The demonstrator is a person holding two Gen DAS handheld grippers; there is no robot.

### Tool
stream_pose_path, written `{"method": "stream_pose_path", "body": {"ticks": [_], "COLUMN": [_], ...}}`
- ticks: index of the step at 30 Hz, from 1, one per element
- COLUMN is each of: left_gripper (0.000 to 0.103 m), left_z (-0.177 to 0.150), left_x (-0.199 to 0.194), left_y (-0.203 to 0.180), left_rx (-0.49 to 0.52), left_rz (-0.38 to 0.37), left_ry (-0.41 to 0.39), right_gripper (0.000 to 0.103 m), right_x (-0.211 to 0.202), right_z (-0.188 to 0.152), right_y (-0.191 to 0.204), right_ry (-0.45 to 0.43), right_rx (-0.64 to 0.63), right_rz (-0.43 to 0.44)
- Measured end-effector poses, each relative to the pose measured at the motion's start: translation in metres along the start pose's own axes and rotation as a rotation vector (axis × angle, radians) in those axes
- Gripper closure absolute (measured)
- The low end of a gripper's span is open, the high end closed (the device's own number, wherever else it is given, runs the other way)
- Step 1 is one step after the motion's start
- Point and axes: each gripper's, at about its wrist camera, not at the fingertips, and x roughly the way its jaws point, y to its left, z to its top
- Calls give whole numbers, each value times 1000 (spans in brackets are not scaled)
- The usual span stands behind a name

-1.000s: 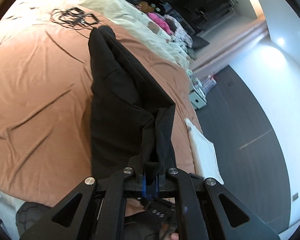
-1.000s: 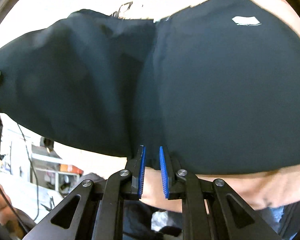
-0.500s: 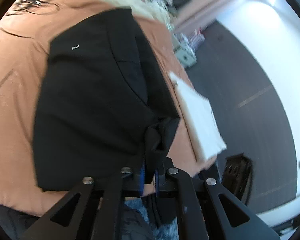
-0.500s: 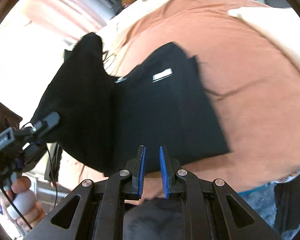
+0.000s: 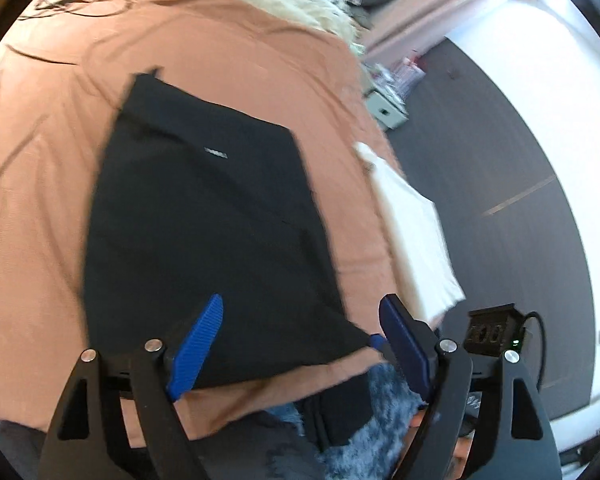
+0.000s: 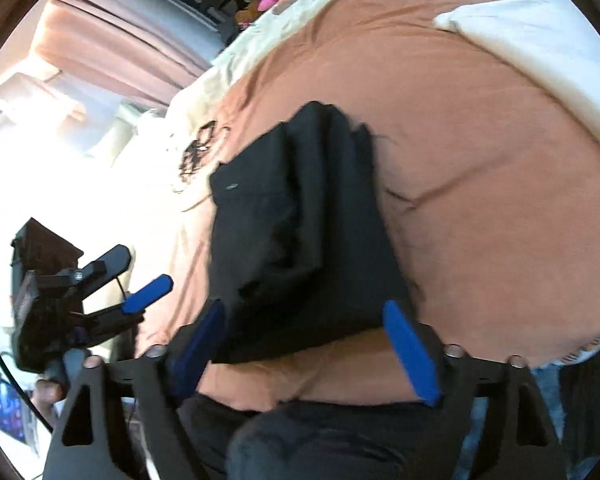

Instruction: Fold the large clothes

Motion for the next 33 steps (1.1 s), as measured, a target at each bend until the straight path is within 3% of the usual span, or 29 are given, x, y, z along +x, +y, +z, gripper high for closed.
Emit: {"method": "stream_pose_path", "body": {"ticks": [7, 9, 14, 19, 22, 24, 30, 33], "left_gripper": [22, 22, 22, 27, 40, 56, 74, 74], "left_z": [2, -2, -14, -17, -18, -19, -23, -21], "left_x": [-21, -22, -8, 15, 21, 27, 38, 39], "left_y": [64, 78, 92, 103, 107, 104, 92, 89], "left_rx": [-76, -100, -125, -133, -129, -125, -94, -82], "left_rz": [174, 201, 249, 267, 266, 259, 213, 218], "left_ry": [-37, -28, 3, 44, 70, 91, 131, 138], "right_gripper": [20, 43, 86, 90, 90, 91, 91, 92], "right_x": [45, 59, 76, 63, 55, 54, 61, 65], "right_z": [11, 12, 11, 12, 13, 14, 7, 1], "right_y": [13, 14, 15, 18, 6, -6, -41, -50], "right_ry": [63, 86, 100, 46, 26, 26, 39, 41], "right_rx": [10, 17, 9, -43, -18, 14, 82, 94], "right_rz": [2, -7, 5, 66, 80, 81, 60, 52]}}
